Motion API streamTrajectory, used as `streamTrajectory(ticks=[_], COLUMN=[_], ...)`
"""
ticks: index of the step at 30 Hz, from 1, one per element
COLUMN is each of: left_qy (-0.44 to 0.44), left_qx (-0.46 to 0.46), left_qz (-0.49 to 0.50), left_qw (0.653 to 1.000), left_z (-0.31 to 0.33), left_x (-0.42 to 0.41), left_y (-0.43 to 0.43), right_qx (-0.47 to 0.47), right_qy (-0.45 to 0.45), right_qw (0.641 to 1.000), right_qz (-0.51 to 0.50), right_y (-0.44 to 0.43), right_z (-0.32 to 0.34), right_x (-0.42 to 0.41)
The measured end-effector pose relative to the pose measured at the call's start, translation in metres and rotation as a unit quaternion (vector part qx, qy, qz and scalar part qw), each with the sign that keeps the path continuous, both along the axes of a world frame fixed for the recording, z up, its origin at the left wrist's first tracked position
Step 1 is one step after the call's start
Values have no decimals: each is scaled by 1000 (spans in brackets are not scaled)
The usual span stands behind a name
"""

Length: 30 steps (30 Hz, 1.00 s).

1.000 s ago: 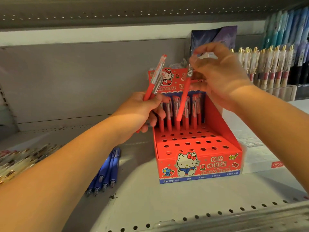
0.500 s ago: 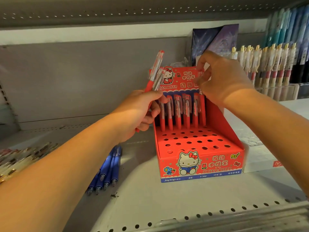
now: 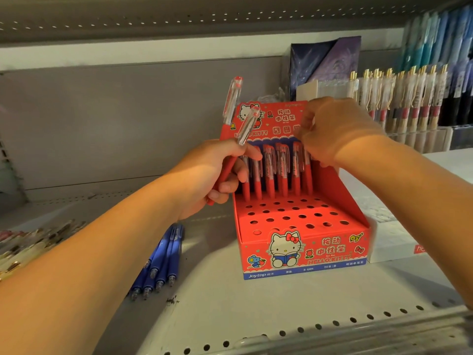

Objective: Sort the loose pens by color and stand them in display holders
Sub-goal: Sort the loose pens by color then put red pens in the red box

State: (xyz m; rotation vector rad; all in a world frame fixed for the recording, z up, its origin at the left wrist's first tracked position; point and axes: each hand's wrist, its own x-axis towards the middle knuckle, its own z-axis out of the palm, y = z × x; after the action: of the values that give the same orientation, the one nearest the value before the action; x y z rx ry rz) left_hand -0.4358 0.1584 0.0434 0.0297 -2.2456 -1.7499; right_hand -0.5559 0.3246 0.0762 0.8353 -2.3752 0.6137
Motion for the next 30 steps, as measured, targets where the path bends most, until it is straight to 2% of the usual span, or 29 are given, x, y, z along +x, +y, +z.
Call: streamTrajectory(ticks=[7,20,23,25,26,28,29,30], left_qy=[23,33,35,35,35,36,36,35], left_qx=[0,0,-8,-17,-19,-21,-21,-22], left_qz=[-24,-45,-47,-50,-52,-54,-54,-55], left_qw=[999,998,998,998,998,998,998,998], left_z=[-2,-2,-2,-2,-2,-1,0,0], left_x=[-1,-1,-1,0,0,2,2,3], left_y=[3,5,5,5,5,5,6,6], right_qx=[29,77,51,-31,-106,-241,-269,-280], right_qy=[-36,-12,10,-1,-52,-200,-245,-265], right_qw=[999,996,997,1000,990,920,885,865], right_qz=[-27,-52,-57,1,74,237,290,320], right_y=[2,0,1,-2,-5,-11,-13,-15], right_z=[4,4,3,4,4,1,-1,-3], right_x=[6,9,7,10,15,29,33,36])
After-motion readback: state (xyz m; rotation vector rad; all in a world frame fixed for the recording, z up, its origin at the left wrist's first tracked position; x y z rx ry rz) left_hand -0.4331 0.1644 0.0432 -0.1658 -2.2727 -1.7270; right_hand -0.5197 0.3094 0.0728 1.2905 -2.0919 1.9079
